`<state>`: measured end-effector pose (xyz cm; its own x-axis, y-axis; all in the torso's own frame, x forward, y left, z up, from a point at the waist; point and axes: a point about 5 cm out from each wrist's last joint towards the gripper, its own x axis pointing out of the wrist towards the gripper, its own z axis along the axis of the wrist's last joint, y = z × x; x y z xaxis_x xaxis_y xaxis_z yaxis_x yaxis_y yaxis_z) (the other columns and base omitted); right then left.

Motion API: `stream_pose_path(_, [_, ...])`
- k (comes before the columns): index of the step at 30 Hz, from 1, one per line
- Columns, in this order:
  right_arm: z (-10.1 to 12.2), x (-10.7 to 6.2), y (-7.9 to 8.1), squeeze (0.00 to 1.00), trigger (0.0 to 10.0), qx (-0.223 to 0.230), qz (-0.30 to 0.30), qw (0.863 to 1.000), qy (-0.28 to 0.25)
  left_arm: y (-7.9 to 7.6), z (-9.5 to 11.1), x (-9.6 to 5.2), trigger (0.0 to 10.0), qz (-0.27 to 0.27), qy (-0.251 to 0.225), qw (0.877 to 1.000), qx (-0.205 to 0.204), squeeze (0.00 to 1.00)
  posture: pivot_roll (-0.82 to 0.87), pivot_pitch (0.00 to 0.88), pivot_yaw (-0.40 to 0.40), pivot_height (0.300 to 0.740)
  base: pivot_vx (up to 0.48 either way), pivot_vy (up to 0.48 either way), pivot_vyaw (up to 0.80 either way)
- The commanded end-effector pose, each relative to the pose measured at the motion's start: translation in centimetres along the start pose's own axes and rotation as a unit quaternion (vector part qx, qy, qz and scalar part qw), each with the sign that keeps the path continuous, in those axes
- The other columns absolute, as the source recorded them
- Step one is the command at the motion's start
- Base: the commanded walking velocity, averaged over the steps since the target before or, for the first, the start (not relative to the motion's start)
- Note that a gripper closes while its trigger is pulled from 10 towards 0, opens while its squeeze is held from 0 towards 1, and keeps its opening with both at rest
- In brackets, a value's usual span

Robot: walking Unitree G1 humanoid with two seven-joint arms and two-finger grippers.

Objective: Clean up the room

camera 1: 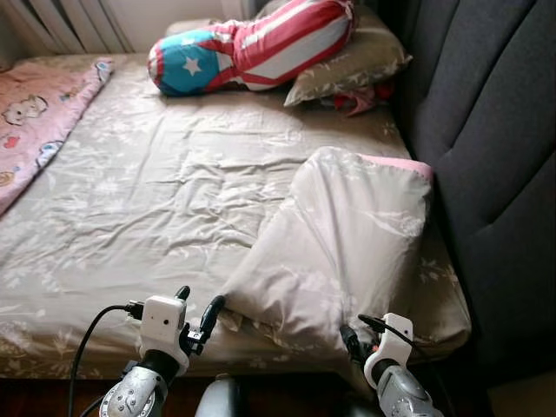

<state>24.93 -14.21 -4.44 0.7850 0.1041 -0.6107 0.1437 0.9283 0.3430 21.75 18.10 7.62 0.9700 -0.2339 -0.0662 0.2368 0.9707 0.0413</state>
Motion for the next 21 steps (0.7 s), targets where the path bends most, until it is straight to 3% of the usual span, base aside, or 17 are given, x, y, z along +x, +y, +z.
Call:
stream_pose_path(1, [-2.74, -0.51, 0.64, 0.0, 0.0, 0.0, 0.012, 0.999, 0.049, 0.14, -0.3, -0.71, 10.0, 0.007, 0.012, 1.0, -0.005, 0.0, 0.1, 0.239, 0.04, 0.665, 0.0, 0.0, 0.0])
stream_pose_path(9, [-3.44, -0.83, 0.29, 0.0, 0.0, 0.0, 0.009, 0.998, 0.054, -0.18, -0.49, -1.04, 10.0, 0.009, 0.023, 1.0, -0.009, 0.0, 0.1, 0.239, 0.037, 0.665, 0.0, 0.0, 0.0])
stream_pose_path(21, [-3.06, -0.78, -0.07, 0.0, 0.0, -0.002, 0.002, 0.999, 0.049, -0.35, -0.46, -0.32, 10.0, 0.011, 0.022, 1.0, -0.009, 0.0, 0.09, 0.214, 0.028, 0.665, 0.0, 0.0, 0.0])
